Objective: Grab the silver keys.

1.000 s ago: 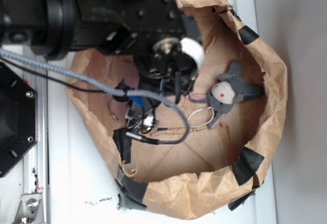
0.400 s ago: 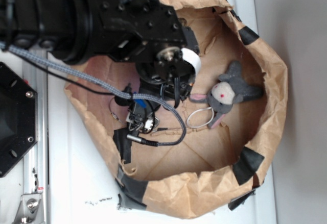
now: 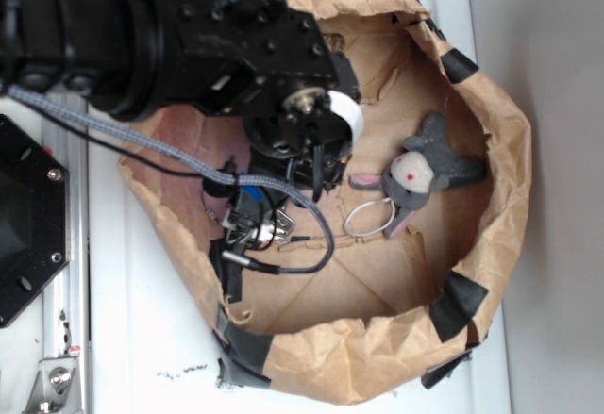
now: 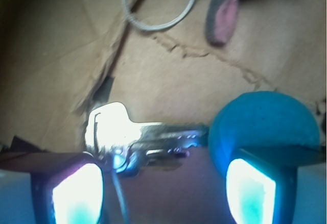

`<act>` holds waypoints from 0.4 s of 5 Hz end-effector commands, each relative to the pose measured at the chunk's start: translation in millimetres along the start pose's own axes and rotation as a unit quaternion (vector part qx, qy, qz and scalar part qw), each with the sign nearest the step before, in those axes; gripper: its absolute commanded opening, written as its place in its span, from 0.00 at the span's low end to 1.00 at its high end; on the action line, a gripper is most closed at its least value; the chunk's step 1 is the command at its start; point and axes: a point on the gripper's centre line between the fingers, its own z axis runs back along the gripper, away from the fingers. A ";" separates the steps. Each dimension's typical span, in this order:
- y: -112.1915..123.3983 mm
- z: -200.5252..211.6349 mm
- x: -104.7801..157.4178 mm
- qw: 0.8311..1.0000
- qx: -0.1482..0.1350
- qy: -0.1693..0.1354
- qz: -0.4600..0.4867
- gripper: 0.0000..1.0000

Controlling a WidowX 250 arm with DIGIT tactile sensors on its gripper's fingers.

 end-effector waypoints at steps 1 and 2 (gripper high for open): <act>-17.8 5.5 -14.5 0.998 -0.020 0.008 -0.054 1.00; -18.5 -6.6 -11.9 0.998 -0.018 0.019 -0.054 1.00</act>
